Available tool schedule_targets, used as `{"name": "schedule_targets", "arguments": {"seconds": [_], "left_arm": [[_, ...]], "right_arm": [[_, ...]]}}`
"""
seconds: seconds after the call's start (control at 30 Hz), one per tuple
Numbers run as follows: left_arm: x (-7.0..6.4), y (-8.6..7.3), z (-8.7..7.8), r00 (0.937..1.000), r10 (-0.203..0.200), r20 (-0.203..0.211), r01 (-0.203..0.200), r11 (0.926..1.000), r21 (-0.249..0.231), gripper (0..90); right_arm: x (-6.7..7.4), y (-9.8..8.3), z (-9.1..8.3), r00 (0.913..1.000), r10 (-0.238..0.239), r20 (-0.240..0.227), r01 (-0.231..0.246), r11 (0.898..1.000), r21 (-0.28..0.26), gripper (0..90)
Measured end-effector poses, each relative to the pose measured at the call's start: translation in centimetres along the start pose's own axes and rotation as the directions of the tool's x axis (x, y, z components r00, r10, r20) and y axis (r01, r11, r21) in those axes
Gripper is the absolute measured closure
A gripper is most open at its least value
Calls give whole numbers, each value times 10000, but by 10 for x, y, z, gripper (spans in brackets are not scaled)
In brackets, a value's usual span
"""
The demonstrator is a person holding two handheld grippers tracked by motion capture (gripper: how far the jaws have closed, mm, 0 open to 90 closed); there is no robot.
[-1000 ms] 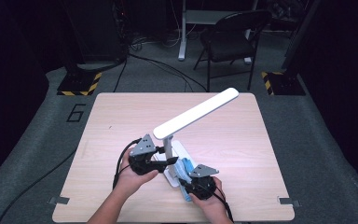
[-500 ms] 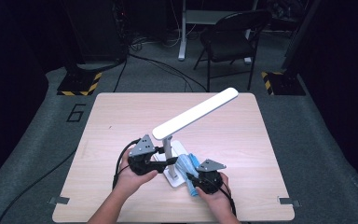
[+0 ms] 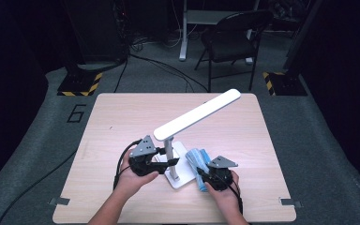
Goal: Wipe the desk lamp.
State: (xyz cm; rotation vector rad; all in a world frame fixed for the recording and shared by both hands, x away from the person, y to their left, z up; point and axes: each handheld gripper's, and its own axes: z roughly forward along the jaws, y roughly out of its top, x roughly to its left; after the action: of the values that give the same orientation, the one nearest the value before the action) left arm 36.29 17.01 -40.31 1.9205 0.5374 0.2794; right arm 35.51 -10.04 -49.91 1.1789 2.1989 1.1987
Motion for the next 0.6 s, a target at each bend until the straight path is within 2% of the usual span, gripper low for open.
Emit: {"name": "schedule_targets", "arguments": {"seconds": [0.13, 0.23, 0.27, 0.4, 0.53, 0.6], "left_arm": [[0, 0, 1, 9999, 16, 159, -17, 10000, 9, 517], [-1, 2, 2, 9990, 193, 396, -199, 9997, 155, 517], [-2, 3, 3, 9990, 271, 361, -276, 9995, 127, 517], [-3, 4, 4, 9967, 363, 730, -376, 9991, 170, 516], [-2, 3, 3, 9979, 324, 559, -328, 9994, 54, 514], [-1, 1, 1, 9987, 184, 482, -184, 9998, 9, 511]], "right_arm": [[5, 2, -2, 9998, -132, -141, 131, 9999, -21, 688], [9, 6, -2, 9990, -346, -292, 344, 9994, -75, 687], [10, 7, -1, 9987, -396, -307, 393, 9992, -98, 688], [15, 12, -1, 9977, -459, -506, 459, 9989, -14, 688], [18, 16, -1, 9959, -684, -596, 680, 9977, -82, 688], [21, 17, 0, 9956, -623, -702, 637, 9978, 170, 688]]}}
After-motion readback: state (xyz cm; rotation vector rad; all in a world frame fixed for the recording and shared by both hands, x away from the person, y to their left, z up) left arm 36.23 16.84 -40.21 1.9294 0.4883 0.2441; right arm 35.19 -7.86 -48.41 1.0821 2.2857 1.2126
